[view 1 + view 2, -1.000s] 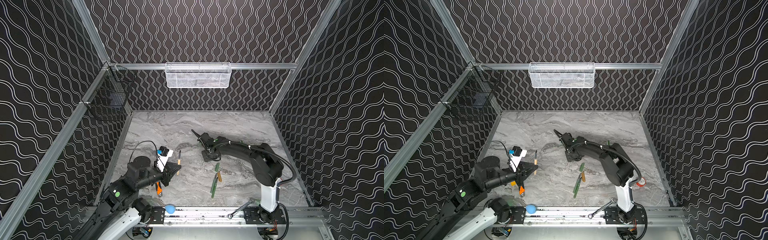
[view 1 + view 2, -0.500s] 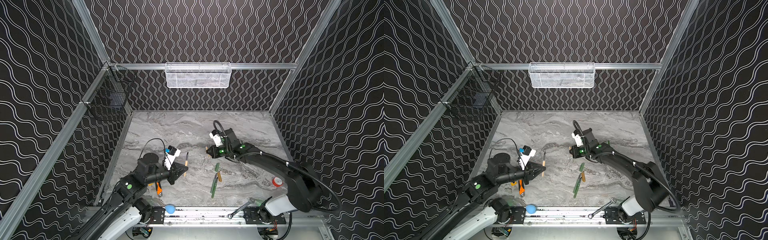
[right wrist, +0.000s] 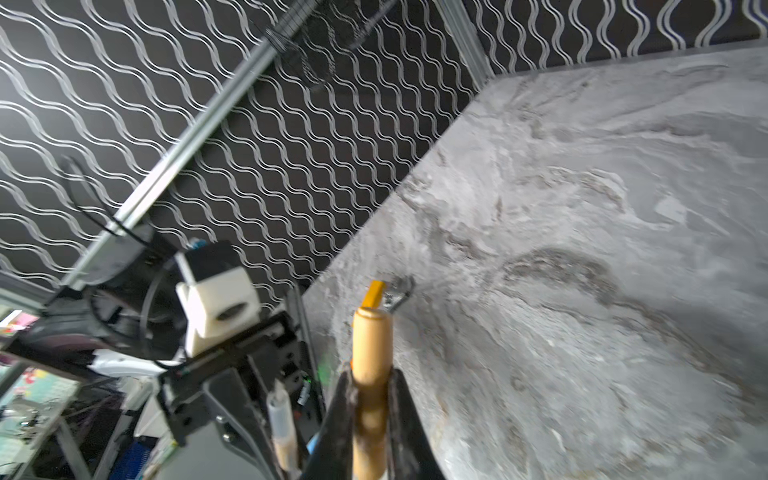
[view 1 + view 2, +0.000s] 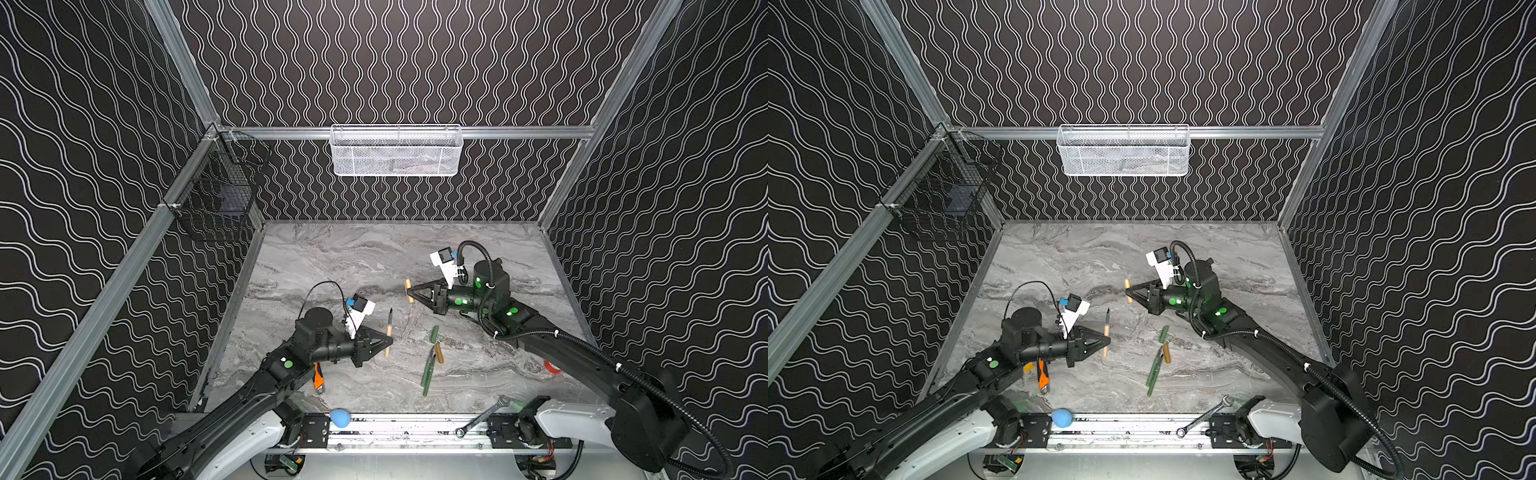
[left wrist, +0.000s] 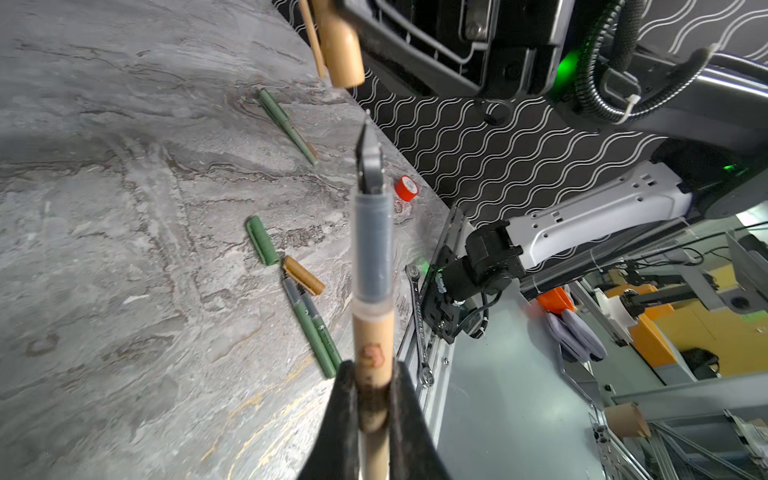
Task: Insert the pens into the pen caps
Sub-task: 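Lift the tan cap and bring it to the pen tip in the left gripper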
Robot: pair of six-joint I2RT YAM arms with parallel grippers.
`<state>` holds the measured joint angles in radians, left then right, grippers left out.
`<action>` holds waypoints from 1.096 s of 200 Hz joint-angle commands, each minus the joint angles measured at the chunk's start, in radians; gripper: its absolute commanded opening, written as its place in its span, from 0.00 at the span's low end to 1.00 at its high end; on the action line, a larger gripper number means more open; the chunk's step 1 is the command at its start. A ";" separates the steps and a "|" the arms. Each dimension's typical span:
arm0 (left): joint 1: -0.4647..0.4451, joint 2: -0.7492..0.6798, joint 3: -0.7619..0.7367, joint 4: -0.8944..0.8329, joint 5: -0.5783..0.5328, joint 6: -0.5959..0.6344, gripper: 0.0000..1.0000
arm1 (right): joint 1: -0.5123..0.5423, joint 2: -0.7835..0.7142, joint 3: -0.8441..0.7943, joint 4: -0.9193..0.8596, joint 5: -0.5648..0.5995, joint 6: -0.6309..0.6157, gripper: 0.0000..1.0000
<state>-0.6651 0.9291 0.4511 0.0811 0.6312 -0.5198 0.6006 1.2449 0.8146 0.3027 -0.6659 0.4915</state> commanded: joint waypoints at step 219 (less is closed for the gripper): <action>-0.008 -0.050 -0.026 0.197 0.051 -0.026 0.00 | 0.142 0.054 -0.034 0.529 -0.047 0.247 0.13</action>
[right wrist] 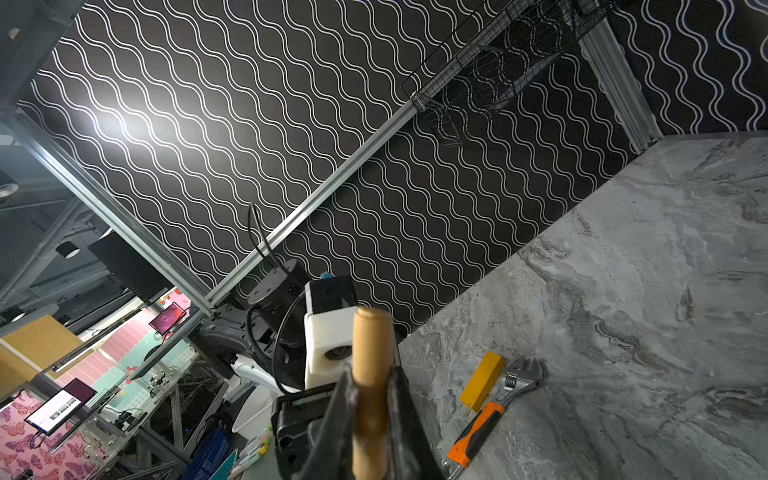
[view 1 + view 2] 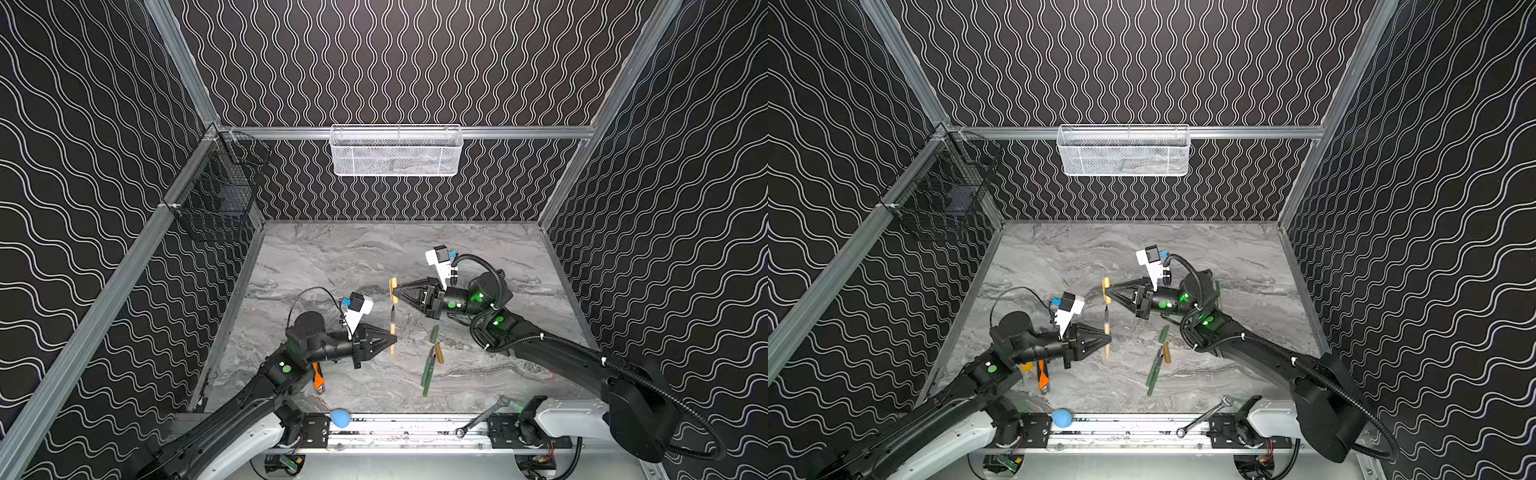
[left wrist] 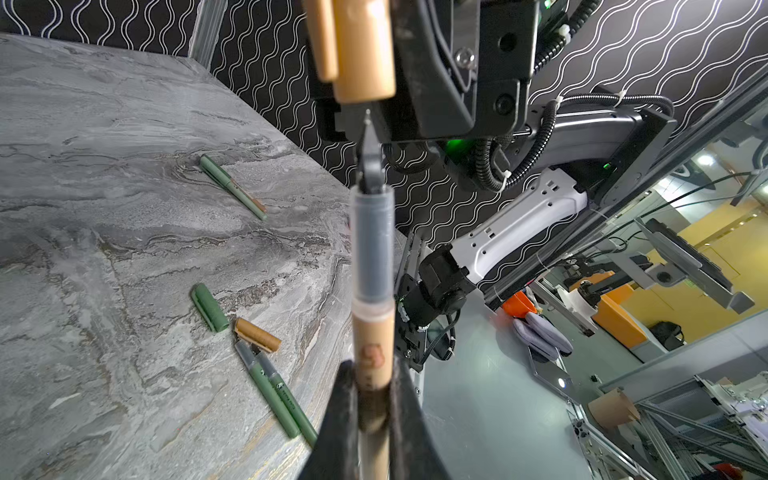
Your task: Insert the pens into the pen caps
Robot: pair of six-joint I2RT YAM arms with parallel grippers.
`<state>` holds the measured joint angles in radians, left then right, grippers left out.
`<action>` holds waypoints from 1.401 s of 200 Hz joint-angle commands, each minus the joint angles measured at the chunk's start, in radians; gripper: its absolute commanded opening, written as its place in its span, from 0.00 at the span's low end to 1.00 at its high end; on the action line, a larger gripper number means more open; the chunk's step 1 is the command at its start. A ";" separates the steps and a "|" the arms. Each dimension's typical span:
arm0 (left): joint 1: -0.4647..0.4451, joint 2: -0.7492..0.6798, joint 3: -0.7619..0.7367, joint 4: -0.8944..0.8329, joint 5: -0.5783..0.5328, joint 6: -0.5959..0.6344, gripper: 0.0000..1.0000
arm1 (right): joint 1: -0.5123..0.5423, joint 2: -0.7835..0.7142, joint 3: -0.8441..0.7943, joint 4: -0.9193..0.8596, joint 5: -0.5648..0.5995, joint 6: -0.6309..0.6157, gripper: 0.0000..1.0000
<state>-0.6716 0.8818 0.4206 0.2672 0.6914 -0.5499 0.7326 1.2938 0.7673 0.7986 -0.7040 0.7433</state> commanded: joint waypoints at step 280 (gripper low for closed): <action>0.000 -0.071 0.041 -0.042 -0.054 0.054 0.00 | 0.077 0.011 -0.041 0.070 0.047 -0.021 0.34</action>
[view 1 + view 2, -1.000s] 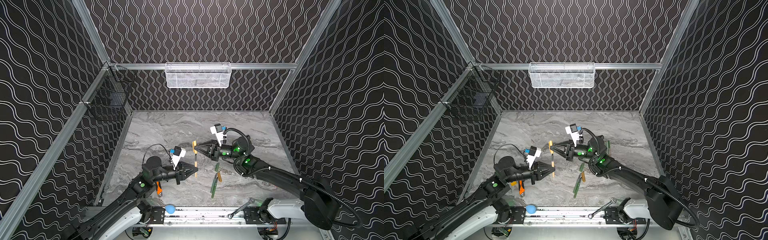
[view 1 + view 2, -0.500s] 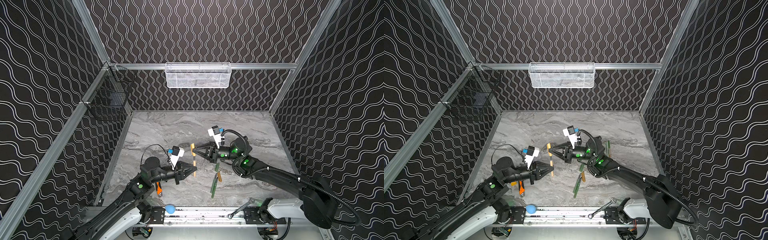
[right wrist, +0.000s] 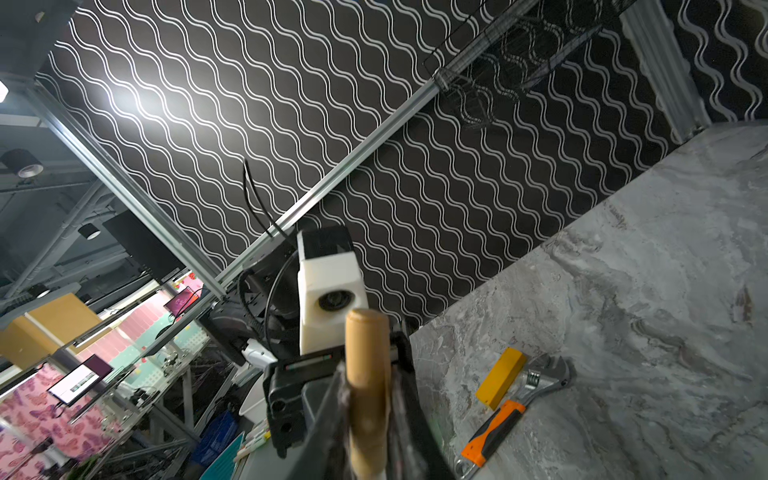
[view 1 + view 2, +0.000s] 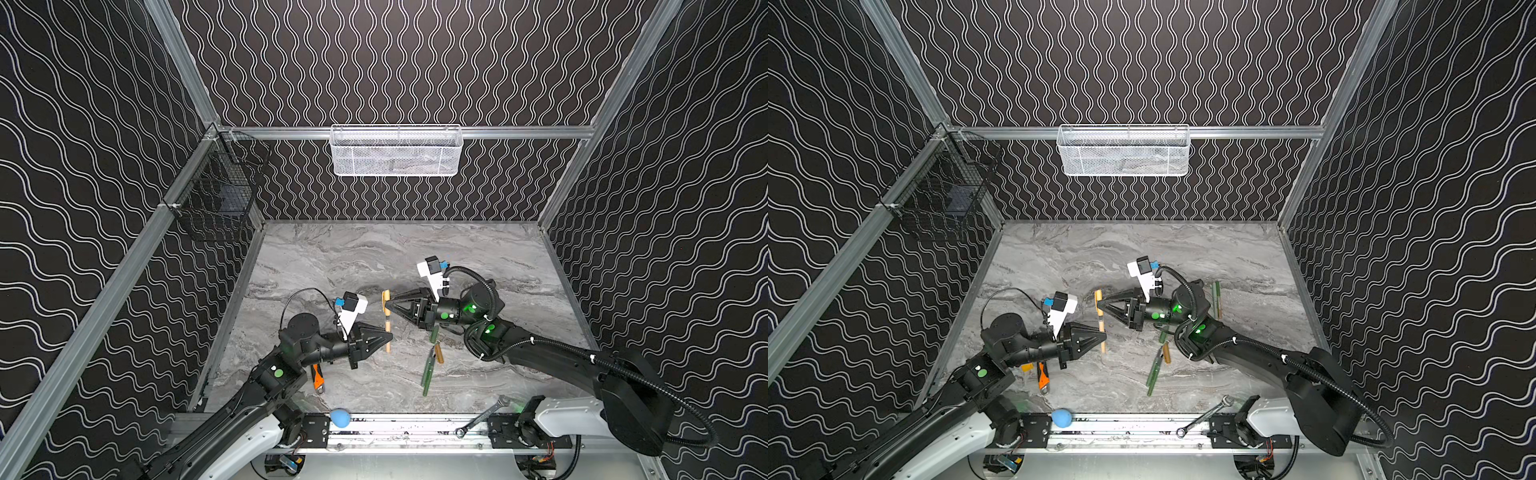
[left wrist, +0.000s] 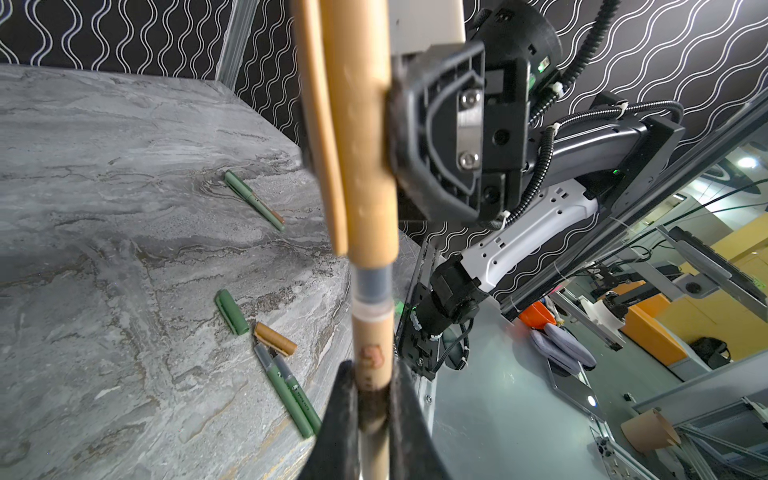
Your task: Insert the pens into the pen caps
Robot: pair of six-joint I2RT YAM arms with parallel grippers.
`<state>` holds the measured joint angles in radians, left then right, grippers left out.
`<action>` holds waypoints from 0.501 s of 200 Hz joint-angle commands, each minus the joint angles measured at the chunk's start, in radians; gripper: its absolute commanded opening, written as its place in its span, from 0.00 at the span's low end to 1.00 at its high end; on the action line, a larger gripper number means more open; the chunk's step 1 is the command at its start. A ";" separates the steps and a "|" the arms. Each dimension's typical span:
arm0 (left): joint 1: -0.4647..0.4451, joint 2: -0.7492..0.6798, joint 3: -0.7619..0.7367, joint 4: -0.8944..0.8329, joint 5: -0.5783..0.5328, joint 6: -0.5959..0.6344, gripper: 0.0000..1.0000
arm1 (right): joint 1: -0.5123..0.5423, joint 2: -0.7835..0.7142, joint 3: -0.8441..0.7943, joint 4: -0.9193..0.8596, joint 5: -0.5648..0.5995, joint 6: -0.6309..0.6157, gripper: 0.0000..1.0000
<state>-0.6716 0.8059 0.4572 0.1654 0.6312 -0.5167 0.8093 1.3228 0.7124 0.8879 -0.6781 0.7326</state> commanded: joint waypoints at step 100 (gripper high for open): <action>0.000 0.020 -0.009 0.077 0.015 0.014 0.00 | -0.001 -0.005 0.179 -0.323 0.048 -0.147 0.52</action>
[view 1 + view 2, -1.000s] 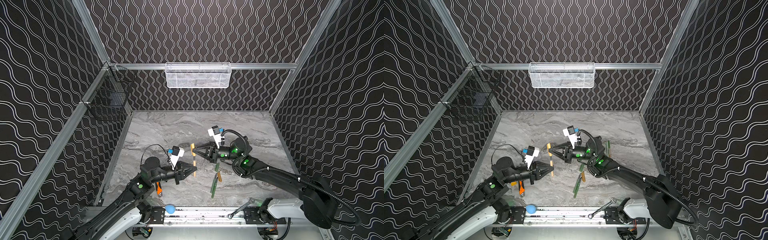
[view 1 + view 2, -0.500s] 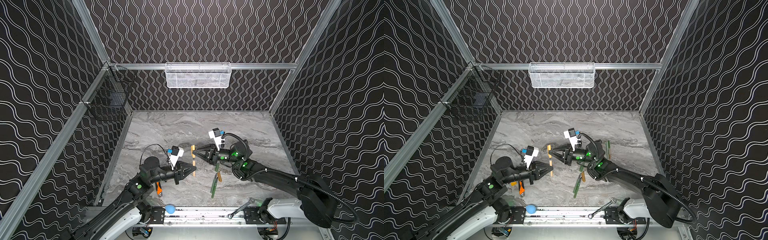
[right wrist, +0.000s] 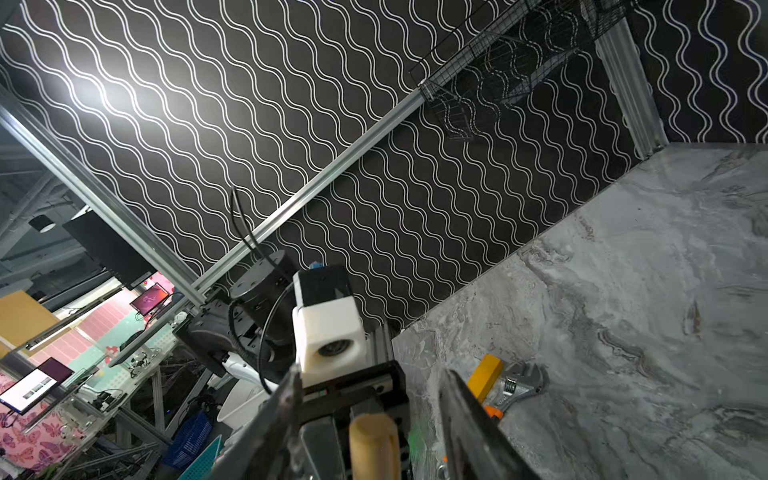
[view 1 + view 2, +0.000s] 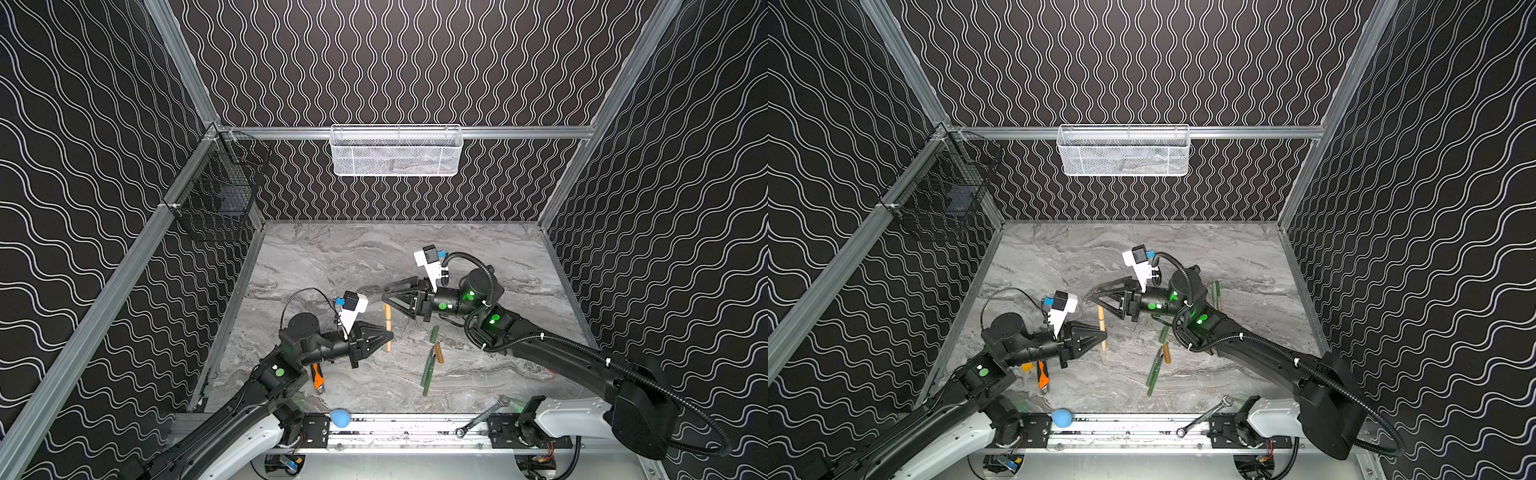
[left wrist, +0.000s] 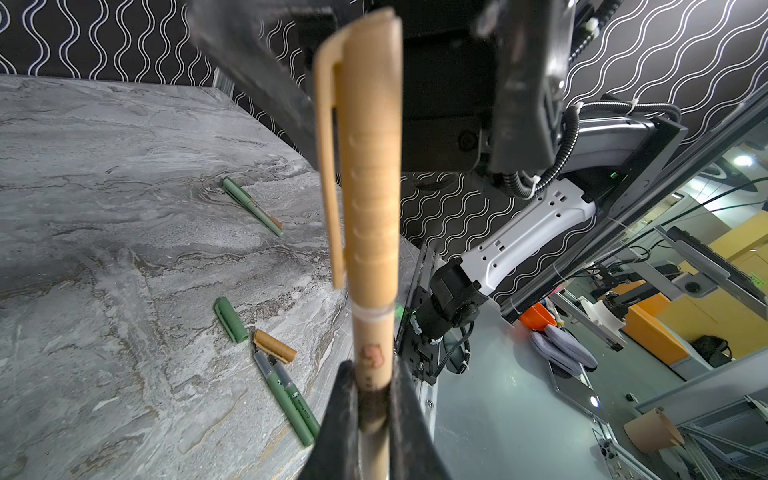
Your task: Insert the pens into the pen caps
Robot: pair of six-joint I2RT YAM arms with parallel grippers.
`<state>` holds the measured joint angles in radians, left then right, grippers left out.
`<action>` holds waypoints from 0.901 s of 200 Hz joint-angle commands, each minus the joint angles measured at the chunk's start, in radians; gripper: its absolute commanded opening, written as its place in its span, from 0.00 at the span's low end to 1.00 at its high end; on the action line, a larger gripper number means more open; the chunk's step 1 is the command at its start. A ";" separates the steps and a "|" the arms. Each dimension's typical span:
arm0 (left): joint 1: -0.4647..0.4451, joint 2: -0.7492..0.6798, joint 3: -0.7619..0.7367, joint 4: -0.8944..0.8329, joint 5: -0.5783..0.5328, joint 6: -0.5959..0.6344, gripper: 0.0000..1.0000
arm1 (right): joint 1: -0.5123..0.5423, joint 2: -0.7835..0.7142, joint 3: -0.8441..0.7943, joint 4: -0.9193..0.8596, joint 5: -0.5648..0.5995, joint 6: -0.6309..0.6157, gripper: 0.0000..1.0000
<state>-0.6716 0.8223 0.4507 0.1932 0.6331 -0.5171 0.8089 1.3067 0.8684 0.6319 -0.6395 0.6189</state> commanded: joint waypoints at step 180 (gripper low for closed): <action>0.000 0.019 0.101 0.089 -0.003 0.080 0.00 | 0.045 0.040 0.006 -0.172 -0.039 -0.038 0.00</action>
<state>-0.6716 0.8330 0.4973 0.0948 0.6361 -0.5121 0.8356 1.3376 0.8860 0.5694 -0.6422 0.5838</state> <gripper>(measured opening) 0.103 0.123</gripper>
